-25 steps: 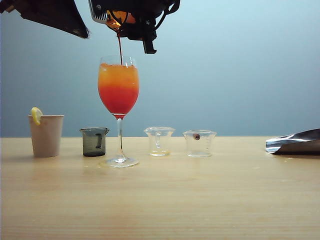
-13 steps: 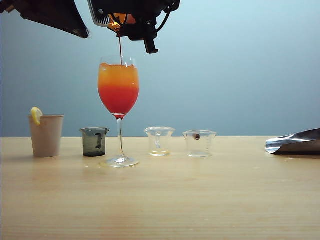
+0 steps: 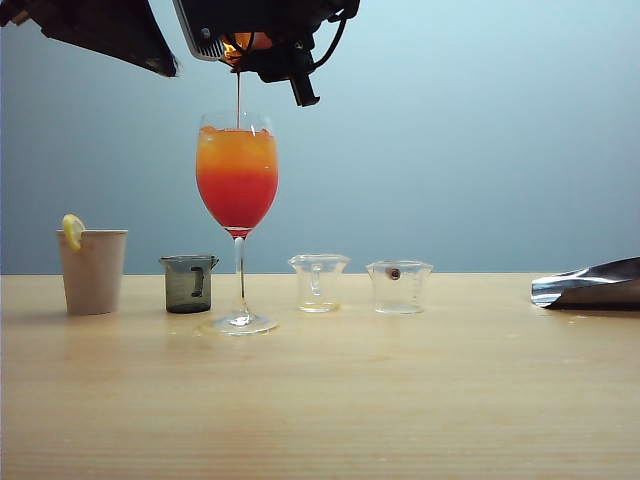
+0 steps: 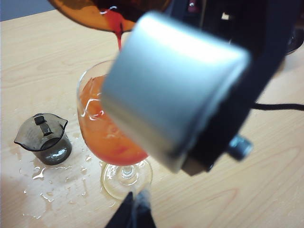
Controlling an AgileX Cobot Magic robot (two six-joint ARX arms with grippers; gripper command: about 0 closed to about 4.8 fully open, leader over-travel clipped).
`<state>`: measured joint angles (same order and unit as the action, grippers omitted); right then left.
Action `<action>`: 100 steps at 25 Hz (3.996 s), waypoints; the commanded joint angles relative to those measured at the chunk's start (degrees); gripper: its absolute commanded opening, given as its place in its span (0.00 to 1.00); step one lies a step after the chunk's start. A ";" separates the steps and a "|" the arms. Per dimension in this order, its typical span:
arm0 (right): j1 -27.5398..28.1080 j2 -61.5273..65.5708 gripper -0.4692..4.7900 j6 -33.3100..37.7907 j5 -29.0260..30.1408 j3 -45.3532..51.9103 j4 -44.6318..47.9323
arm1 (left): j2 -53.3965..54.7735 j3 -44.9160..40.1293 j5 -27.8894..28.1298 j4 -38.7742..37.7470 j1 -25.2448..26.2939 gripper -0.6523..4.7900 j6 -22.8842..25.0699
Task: Pick up the fourth measuring cup from the left, pour the grenadine inside into the goblet, and finally put the measuring cup back in its original place.
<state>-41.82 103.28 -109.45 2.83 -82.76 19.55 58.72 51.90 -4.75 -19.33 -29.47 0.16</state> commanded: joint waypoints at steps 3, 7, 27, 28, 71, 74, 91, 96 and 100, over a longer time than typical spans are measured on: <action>-0.07 -0.50 0.28 -2.27 0.35 -0.24 1.53 | -0.11 0.22 0.00 0.52 0.07 0.11 -0.15; -0.07 -0.50 0.28 -2.27 1.22 -0.24 1.51 | -0.11 0.22 0.00 0.55 0.07 0.11 -0.15; -0.07 -0.50 0.28 23.08 -1.79 -0.24 1.27 | -0.11 0.22 0.00 0.55 0.07 0.11 -0.15; -0.07 -0.50 0.28 26.45 -2.12 -0.24 1.01 | -0.11 0.22 0.00 0.55 0.07 0.11 -0.15; 23.76 -6.43 0.26 112.43 -14.95 34.36 18.97 | -0.11 0.22 0.00 0.55 0.07 0.11 -0.15; 24.74 1.73 0.26 112.45 -14.34 34.14 26.18 | -0.11 0.22 0.00 0.55 0.07 0.11 -0.15; 24.74 16.94 0.26 112.39 -14.43 31.02 36.61 | -0.11 0.22 0.00 0.55 0.07 0.11 -0.15; 24.96 17.46 0.26 112.26 -14.53 30.49 36.85 | -0.11 0.22 0.00 0.55 0.07 0.11 -0.15; 25.05 17.46 0.26 112.26 -14.51 29.97 36.70 | -0.11 0.22 0.00 0.55 0.07 0.11 -0.15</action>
<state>-16.84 120.97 2.92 -11.57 -52.51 55.16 58.72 51.90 -4.75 -19.31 -29.47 0.16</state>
